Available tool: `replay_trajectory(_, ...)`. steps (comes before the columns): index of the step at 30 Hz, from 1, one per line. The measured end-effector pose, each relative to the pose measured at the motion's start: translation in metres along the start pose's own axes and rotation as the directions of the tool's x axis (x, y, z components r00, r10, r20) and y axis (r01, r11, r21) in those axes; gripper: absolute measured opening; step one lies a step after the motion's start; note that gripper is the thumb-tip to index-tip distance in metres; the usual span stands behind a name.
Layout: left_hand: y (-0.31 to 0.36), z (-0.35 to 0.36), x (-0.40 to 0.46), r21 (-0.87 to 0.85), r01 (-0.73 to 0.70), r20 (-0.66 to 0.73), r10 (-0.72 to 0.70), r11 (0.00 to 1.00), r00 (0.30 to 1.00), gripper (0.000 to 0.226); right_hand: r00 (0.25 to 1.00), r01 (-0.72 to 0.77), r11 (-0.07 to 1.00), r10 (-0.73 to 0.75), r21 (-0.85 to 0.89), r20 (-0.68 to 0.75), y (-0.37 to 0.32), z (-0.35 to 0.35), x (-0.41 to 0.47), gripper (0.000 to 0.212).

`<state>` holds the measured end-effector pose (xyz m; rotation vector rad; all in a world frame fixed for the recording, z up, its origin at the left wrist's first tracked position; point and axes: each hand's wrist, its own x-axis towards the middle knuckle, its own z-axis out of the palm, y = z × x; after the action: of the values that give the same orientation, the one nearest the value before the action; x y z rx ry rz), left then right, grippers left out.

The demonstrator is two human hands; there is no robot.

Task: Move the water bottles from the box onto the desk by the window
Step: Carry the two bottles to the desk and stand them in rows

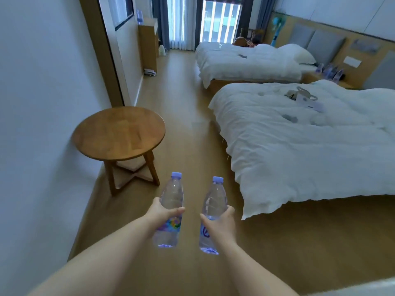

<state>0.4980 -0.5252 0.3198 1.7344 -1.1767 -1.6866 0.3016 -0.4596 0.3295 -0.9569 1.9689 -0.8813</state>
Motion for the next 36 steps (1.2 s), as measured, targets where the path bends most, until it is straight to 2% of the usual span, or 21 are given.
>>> replay_trajectory(2,0.024,-0.013,0.013,0.023,-0.009,-0.04,0.01,1.0,0.999,0.114,1.0,0.017,1.0,-0.018,-0.025,-0.006,-0.022,0.01,0.025,0.07)
replay_trajectory(6,0.07,-0.024,0.054,0.006,0.02,-0.105,-0.02,1.0,0.994,0.086,0.997,0.078,0.993,-0.078,-0.09,-0.004,-0.061,0.022,0.085,0.074)
replay_trajectory(16,0.217,-0.007,0.231,-0.005,-0.02,-0.162,0.019,1.0,0.987,0.092,0.983,0.185,0.973,-0.182,-0.136,0.036,-0.171,0.023,0.301,0.078)
replay_trajectory(21,0.297,-0.007,0.306,0.001,-0.065,-0.196,0.064,0.998,0.979,0.065,0.978,0.208,0.973,-0.206,-0.103,0.036,-0.237,0.016,0.401,0.078)
replay_trajectory(25,0.338,-0.022,0.372,-0.015,-0.052,-0.235,0.047,0.999,0.971,0.073,0.976,0.215,0.974,-0.213,-0.063,0.039,-0.274,0.026,0.47,0.076)
replay_trajectory(32,0.413,-0.057,0.524,-0.038,-0.069,-0.234,0.058,0.997,0.971,0.066,0.981,0.187,0.982,-0.187,0.009,0.059,-0.352,0.081,0.624,0.069)
replay_trajectory(36,0.463,-0.093,0.606,-0.064,-0.027,-0.24,0.01,0.998,0.971,0.078,0.98,0.181,0.984,-0.18,0.004,0.089,-0.41,0.108,0.707,0.067)
